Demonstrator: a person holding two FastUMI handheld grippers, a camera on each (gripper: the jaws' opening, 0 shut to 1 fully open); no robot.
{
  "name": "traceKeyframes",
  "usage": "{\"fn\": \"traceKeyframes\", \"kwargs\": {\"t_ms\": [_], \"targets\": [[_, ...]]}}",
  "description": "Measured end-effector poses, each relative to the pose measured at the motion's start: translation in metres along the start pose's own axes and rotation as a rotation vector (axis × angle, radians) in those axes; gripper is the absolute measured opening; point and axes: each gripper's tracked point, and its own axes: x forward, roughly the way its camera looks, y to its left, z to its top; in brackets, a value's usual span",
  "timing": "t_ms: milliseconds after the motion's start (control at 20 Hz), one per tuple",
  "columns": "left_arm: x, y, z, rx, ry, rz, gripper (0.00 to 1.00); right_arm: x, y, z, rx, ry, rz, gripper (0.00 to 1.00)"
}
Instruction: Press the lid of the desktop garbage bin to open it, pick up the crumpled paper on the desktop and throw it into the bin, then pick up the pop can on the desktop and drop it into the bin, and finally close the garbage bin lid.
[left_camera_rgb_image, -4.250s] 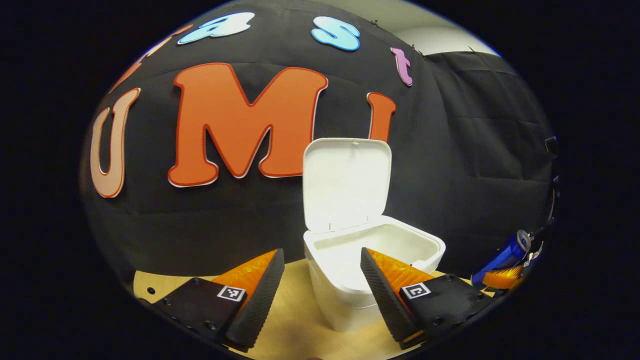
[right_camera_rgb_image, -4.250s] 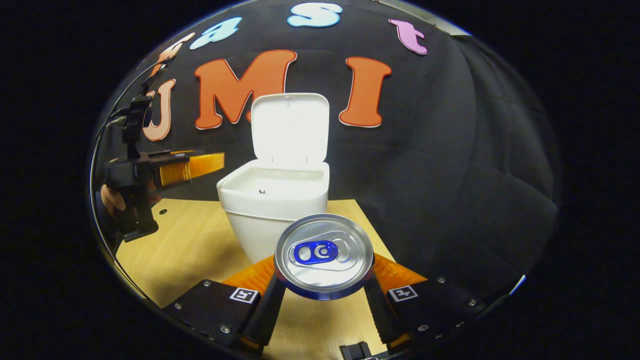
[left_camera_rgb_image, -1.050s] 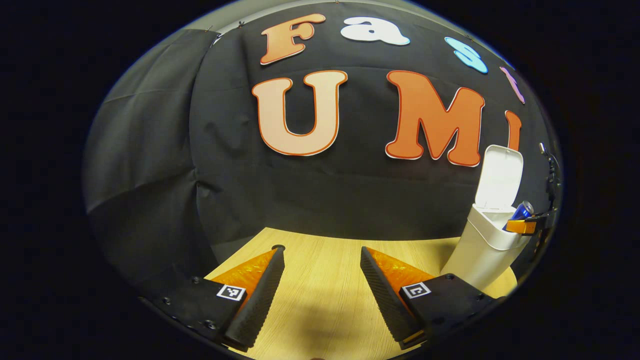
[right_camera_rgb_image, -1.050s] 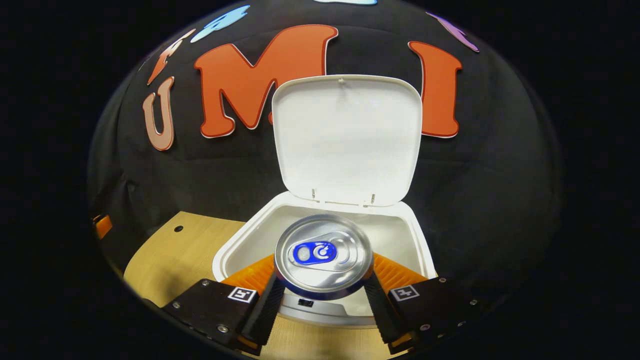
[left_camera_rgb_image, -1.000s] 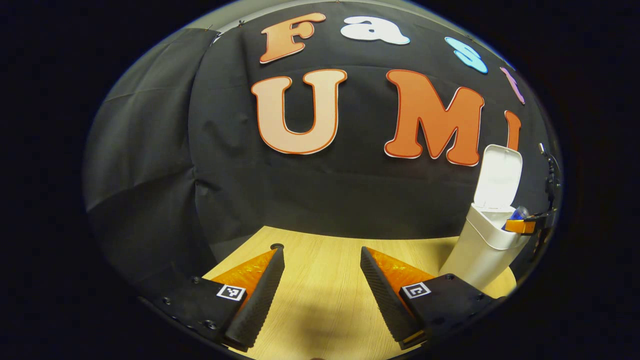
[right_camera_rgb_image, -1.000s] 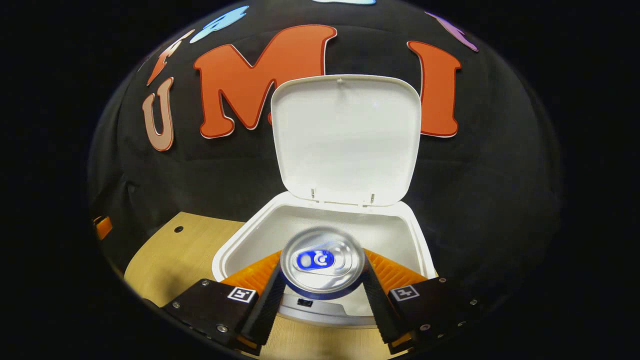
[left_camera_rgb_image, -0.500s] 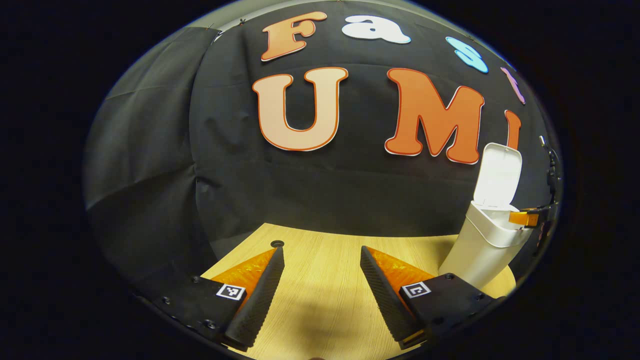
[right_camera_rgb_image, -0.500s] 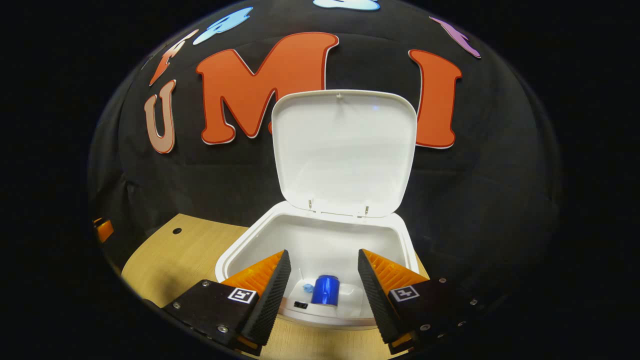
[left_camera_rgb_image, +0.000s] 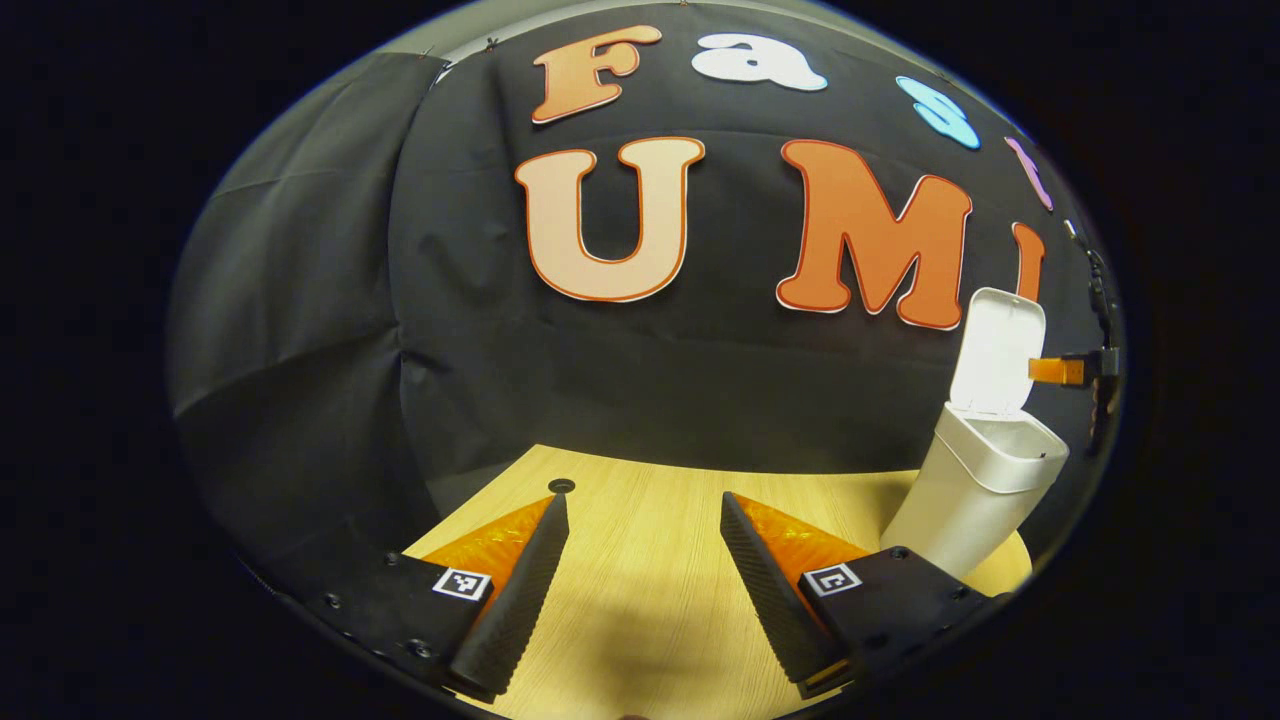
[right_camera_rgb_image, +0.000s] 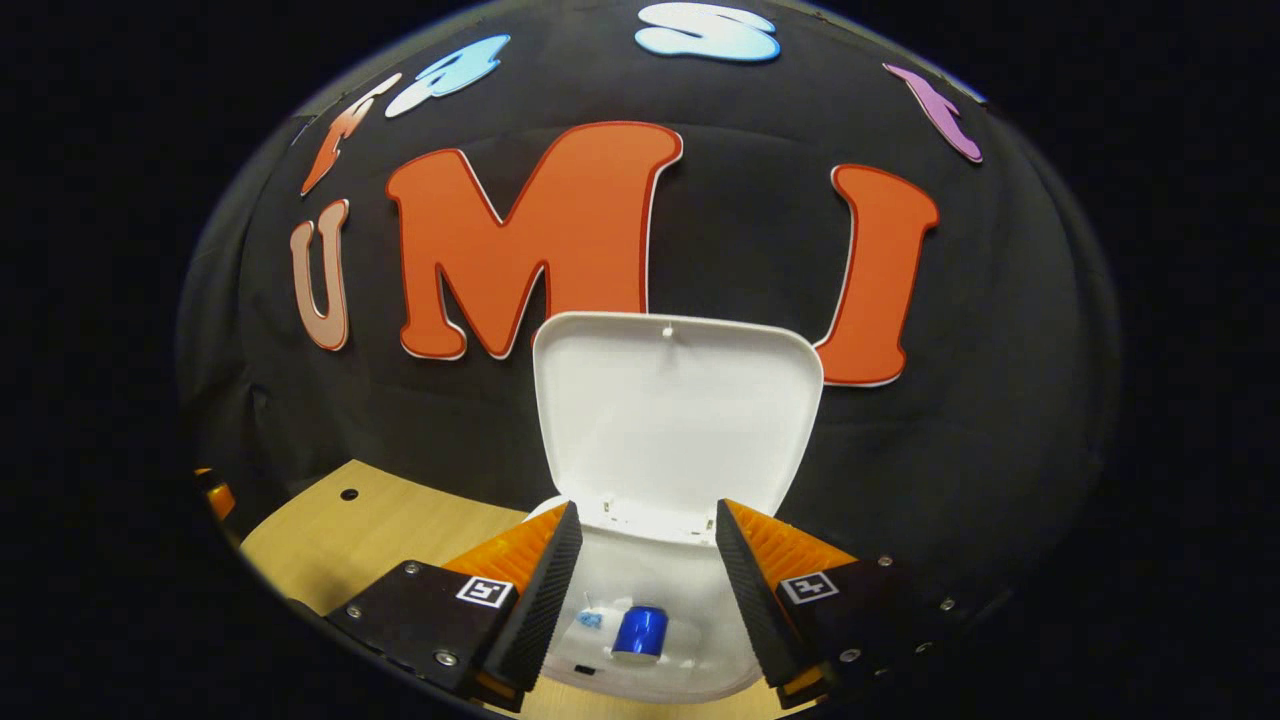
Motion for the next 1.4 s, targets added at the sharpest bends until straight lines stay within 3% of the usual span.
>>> {"fn": "traceKeyframes", "kwargs": {"t_ms": [500, 750, 850, 1100, 1200, 1400], "targets": [[-0.005, 0.007, -0.006, 0.006, 0.014, 0.015, 0.98, 0.015, 0.003, 0.083, -0.017, -0.116, 0.026, 0.82], [-0.007, 0.014, -0.011, -0.012, 0.018, 0.028, 1.00, 0.031, -0.007, 0.114, -0.019, -0.171, -0.006, 0.81], [-0.007, 0.016, -0.015, -0.022, 0.026, 0.031, 0.98, 0.045, -0.019, 0.119, -0.024, -0.168, -0.040, 0.80], [-0.009, 0.024, -0.016, -0.012, 0.026, 0.049, 0.97, 0.069, -0.023, 0.118, 0.004, -0.121, -0.043, 0.80], [-0.009, 0.028, -0.017, -0.012, 0.025, 0.056, 1.00, 0.073, -0.019, 0.110, 0.011, -0.091, -0.036, 0.80], [-0.010, 0.029, -0.019, -0.027, 0.030, 0.052, 0.97, 0.066, -0.015, 0.104, 0.068, -0.070, -0.041, 0.79]]}}
